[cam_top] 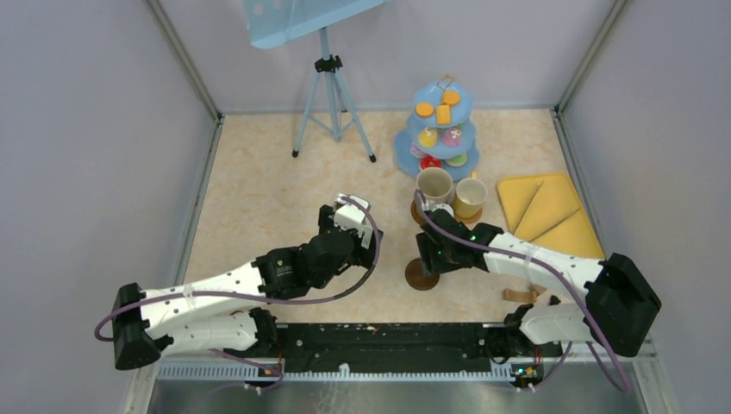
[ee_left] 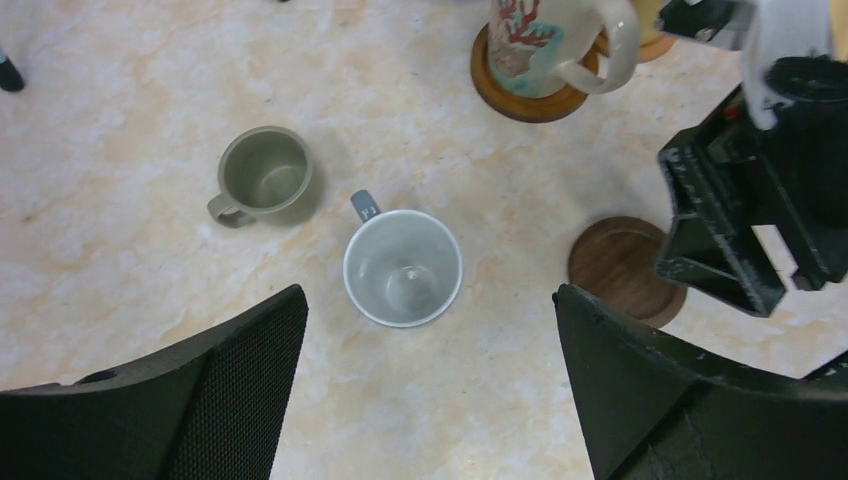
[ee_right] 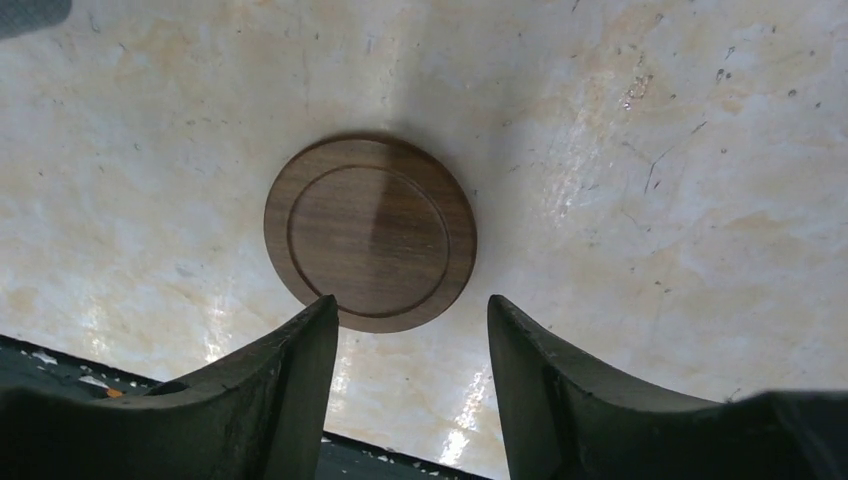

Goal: Serve the afternoon tea

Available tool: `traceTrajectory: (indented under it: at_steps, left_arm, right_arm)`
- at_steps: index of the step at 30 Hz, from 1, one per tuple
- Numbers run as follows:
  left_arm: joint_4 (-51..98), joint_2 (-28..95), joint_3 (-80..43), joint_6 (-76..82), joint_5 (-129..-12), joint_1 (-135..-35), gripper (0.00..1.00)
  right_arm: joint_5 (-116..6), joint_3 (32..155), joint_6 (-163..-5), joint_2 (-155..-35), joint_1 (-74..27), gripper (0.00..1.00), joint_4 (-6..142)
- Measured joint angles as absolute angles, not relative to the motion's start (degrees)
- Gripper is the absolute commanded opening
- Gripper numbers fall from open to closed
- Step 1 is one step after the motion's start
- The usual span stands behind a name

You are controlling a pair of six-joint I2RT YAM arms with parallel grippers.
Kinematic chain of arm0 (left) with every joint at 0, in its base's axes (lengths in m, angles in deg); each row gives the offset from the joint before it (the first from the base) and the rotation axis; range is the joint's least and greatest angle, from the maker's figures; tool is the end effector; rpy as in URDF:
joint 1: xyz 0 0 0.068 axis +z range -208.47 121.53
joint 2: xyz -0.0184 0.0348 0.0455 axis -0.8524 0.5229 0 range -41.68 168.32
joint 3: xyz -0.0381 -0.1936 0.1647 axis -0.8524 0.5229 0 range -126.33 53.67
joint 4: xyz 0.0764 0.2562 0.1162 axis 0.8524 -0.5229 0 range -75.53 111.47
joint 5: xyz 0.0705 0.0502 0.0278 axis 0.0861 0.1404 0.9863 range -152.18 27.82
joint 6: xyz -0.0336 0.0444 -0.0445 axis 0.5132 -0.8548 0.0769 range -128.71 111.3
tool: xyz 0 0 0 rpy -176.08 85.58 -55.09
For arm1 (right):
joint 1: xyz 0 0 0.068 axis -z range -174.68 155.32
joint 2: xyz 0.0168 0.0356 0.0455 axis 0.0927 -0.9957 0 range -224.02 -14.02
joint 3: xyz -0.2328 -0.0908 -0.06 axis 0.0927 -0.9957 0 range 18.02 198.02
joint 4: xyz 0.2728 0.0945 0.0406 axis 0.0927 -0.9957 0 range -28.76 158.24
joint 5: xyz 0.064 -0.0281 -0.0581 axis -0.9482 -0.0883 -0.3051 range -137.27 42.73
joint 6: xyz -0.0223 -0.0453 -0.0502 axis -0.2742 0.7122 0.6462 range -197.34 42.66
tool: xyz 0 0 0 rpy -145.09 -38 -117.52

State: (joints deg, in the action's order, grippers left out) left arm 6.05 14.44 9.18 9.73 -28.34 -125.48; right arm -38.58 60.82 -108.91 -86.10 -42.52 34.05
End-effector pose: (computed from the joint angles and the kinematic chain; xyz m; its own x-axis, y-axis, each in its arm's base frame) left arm 0.1374 -0.2399 0.2663 -0.3491 0.1502 -0.9250 0.4854 0.8733 -0.0414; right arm 0.1903 0.1969 0.1481 -0.8715 -0.1915 -0.4514 -0.2713 0.9551 0.1186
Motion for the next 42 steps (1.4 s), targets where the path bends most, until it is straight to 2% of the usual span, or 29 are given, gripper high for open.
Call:
traceTrajectory:
  at_steps: [6,9,11,17,23,31,42]
  left_arm:
    - [5.2,15.8,9.3,8.8,-27.1,-125.1,0.99]
    - [5.5,16.6,9.3,7.2,-26.9,-124.9,0.99]
    - [6.0,17.2,9.3,6.1,-26.9,-124.7,0.99]
    - [6.0,18.0,7.9,3.7,-26.9,-124.3,0.99]
    - [6.1,17.6,7.6,2.9,-26.7,-122.6,0.99]
    - [6.0,16.7,6.9,2.9,-26.4,-119.4,0.99]
    - [4.7,14.7,6.4,4.2,-30.1,-109.7,0.99]
  right_arm:
    - [-35.8,57.5,-113.8,-85.8,-43.4,0.51,36.3]
    - [-34.3,55.5,-116.2,-87.1,-43.4,0.37,37.1]
    - [-33.5,54.9,-118.3,-89.0,-43.4,0.31,38.8]
    - [-31.1,54.4,-124.9,-89.7,-41.8,0.29,41.8]
    - [-29.9,51.0,-127.8,-86.7,-29.7,0.30,45.3]
    - [-24.3,50.6,-127.5,-85.2,-21.9,0.30,42.6]
    - [-20.0,49.8,-129.0,-83.0,-17.2,0.30,37.9]
